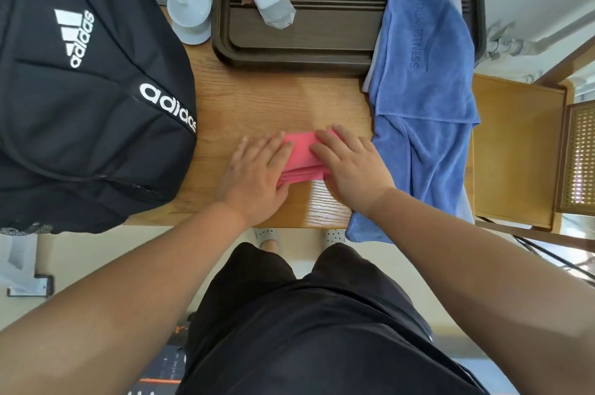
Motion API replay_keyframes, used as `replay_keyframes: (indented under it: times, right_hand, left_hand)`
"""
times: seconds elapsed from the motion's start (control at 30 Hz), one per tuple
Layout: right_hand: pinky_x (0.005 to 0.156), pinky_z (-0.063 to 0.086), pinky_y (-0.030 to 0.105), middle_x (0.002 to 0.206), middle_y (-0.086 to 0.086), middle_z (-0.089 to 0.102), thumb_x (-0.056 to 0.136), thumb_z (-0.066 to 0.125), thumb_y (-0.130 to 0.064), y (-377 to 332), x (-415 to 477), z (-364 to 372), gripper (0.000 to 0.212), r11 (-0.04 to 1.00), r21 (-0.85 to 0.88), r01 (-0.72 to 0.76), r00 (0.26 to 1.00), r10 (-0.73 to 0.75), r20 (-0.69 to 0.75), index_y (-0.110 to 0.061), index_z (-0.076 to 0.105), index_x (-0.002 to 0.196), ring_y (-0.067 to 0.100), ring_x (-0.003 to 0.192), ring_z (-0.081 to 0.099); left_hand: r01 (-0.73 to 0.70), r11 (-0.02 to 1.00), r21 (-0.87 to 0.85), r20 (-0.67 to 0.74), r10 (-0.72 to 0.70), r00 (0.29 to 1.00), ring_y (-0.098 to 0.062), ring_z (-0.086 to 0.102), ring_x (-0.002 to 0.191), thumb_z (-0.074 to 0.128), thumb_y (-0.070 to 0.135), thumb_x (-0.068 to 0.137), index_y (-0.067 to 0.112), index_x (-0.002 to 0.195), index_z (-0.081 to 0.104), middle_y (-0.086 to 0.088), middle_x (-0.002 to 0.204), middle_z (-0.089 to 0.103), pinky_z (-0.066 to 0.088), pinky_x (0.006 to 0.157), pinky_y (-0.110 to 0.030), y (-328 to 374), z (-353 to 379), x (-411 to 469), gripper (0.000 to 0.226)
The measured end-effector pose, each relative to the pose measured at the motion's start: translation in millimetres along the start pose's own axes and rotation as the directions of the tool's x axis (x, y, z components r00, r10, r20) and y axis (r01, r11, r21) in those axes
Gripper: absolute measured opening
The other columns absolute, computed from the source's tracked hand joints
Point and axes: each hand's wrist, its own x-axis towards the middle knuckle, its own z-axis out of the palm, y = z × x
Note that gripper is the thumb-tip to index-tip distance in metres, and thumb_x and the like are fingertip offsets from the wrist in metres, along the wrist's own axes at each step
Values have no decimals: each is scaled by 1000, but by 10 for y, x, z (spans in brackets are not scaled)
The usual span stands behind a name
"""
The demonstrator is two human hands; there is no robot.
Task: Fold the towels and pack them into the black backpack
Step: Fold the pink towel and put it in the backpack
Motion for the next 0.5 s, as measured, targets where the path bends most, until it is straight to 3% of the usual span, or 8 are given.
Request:
replay_keyframes:
  times: [0.1, 0.23, 0.37, 0.43, 0.5]
  right_hand:
    - [86, 43, 47, 126, 8, 61, 84, 67, -18, -63, -41, 50, 31, 1000, -17, 17, 995, -18, -97, -16, 64, 115, 36, 115, 54]
    - [82, 36, 43, 108, 8, 62, 84, 67, -21, -118, -93, 33, 18, 992, -91, 82, 988, -93, -122, -16, 66, 101, 33, 102, 55]
    - [87, 37, 46, 98, 7, 61, 90, 61, -43, -152, -79, -55, 27, 994, -27, 106, 989, -108, -100, -16, 67, 90, 34, 102, 55]
    - [89, 41, 47, 96, 8, 61, 96, 58, -31, -209, 42, -104, 23, 994, 75, 82, 982, -68, -176, -12, 67, 85, 35, 100, 56]
    - [99, 42, 51, 110, 11, 63, 98, 53, -22, -303, 196, -150, 18, 988, 155, 20, 989, 3, -148, -12, 67, 101, 37, 113, 55]
  left_hand:
    - [24, 1000, 11, 50, -25, 998, -23, 7, 156, 51, 46, 97, 18, 160, 19, -2, 169, 9, -4, 124, -50, 39, 113, -166, 76]
    - [58, 998, 29, 102, -60, 993, -18, -7, 155, 49, 46, 98, 20, 159, 19, 4, 168, -5, -9, 122, -51, 62, 196, -230, 73]
    - [56, 997, 52, 129, -62, 990, -18, -14, 154, 45, 47, 98, 18, 160, 16, 3, 167, -12, -11, 121, -51, 74, 214, -215, 74]
    - [43, 996, 83, 153, -55, 987, -19, -20, 152, 43, 47, 99, 18, 160, 5, 2, 165, -20, -12, 121, -52, 72, 242, -229, 78]
    - [26, 994, 104, 165, -43, 985, -20, -24, 151, 45, 46, 99, 18, 158, -7, 0, 164, -26, -10, 122, -54, 54, 281, -271, 84]
